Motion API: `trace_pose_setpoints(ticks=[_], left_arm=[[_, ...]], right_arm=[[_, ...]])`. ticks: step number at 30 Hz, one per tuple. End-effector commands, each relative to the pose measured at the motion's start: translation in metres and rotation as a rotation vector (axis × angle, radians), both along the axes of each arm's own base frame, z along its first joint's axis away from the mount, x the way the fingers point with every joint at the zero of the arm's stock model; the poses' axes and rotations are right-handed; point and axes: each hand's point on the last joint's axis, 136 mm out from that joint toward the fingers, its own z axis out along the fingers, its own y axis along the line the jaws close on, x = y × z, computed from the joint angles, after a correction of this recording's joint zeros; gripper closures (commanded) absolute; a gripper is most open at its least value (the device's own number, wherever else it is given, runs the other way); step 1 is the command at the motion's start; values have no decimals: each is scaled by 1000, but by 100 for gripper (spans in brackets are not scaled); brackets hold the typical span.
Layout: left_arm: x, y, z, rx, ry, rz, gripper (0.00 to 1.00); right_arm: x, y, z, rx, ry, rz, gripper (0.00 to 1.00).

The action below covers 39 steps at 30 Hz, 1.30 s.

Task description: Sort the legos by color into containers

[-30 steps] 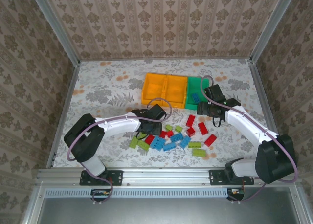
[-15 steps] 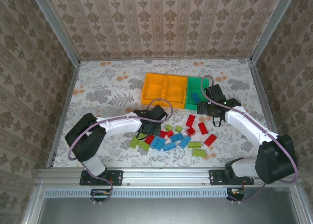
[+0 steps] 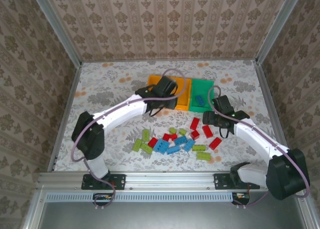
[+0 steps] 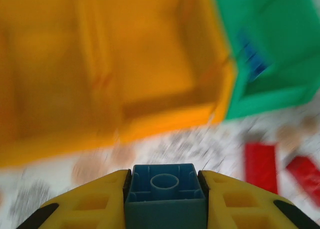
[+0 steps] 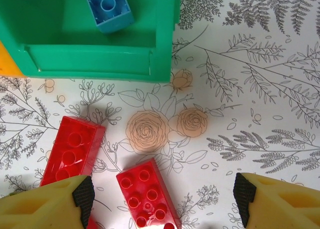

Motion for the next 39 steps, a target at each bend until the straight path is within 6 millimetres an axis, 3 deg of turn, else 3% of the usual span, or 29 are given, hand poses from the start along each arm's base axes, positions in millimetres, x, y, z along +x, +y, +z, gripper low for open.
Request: trace_pose_setpoints(ticks=[1, 4, 9, 17, 21, 24, 26, 27, 28, 33, 39], left_arm=[[13, -45, 3, -2, -45, -191, 73], [25, -80, 0, -55, -38, -266, 73], [43, -118, -11, -166, 2, -315, 73], [53, -143, -18, -267, 43, -332, 69], [55, -141, -21, -279, 70, -308, 53], [56, -135, -18, -292, 79, -278, 29], [55, -131, -9, -317, 74, -263, 20], [55, -129, -1, -332, 68, -254, 5], [54, -127, 5, -344, 62, -244, 0], [54, -104, 25, -354, 37, -180, 0], [53, -62, 34, -399, 36, -102, 0]], right_arm=[[-2, 5, 2, 52, -35, -17, 23], [-6, 7, -2, 74, -28, -15, 23], [-11, 10, -8, 89, -6, -4, 23], [-14, 18, -5, 133, -17, 28, 24], [-18, 37, -5, 180, -7, 124, 26], [-26, 54, -6, 167, 17, 215, 26], [-33, 62, -9, 150, 41, 249, 27], [-36, 66, -11, 138, 59, 258, 27], [-39, 68, -13, 128, 76, 263, 27], [-54, 84, -25, 106, 125, 327, 27], [-53, 96, -35, 47, 154, 389, 27]])
